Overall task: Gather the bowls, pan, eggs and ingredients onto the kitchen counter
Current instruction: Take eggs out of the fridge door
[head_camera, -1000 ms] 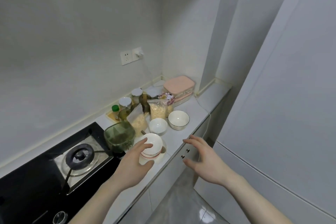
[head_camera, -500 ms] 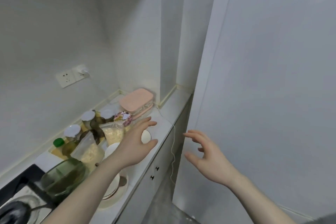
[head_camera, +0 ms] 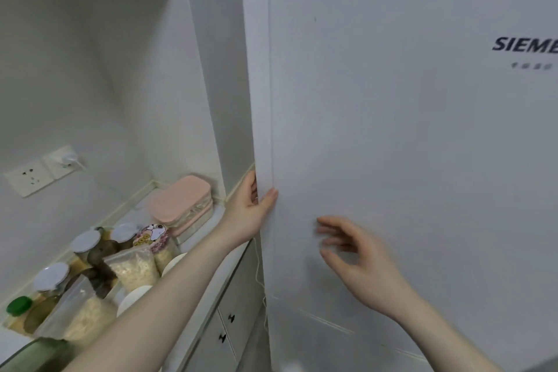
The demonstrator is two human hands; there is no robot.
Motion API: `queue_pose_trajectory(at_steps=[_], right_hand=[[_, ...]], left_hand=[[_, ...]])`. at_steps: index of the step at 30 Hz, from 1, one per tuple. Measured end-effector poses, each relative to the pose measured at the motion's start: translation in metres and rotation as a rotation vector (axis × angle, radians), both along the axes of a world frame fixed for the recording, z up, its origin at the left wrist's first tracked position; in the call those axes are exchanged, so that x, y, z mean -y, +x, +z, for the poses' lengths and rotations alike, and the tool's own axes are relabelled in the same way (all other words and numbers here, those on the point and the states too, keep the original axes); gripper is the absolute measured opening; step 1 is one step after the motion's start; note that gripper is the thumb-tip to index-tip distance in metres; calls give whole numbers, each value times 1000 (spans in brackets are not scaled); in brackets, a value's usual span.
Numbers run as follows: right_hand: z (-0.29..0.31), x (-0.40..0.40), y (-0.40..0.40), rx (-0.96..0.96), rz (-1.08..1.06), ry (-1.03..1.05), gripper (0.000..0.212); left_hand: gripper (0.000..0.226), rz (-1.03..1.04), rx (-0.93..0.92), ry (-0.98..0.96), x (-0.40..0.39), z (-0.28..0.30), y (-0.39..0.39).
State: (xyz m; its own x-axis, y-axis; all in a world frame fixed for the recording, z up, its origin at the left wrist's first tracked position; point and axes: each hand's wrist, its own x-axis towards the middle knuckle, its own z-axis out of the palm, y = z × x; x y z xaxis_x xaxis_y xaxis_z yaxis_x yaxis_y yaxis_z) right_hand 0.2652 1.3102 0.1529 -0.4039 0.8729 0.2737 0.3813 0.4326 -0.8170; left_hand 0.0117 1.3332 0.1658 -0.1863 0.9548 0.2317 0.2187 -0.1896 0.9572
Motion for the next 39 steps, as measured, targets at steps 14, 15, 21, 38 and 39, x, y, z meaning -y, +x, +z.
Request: queue_pose_trajectory(at_steps=[14,15,21,38,39], right_hand=[[-26,35,8,53,-106,-123,46],[-28,43,4,61,-110,-137,46],[-35,87,-21,94,-124,-179,45],[-41,265,-121,248,-54,-207,49],[-41,273,-125,260,-51,-206,51]], left_hand=[[30,-13,93,-39,6,2,1],[27,-23,93,-44,11,2,-1],[18,-102,101,-37,53,-3,-10],[17,-401,-337,122,226,10,-36],[18,-433,-359,129,236,15,-35]])
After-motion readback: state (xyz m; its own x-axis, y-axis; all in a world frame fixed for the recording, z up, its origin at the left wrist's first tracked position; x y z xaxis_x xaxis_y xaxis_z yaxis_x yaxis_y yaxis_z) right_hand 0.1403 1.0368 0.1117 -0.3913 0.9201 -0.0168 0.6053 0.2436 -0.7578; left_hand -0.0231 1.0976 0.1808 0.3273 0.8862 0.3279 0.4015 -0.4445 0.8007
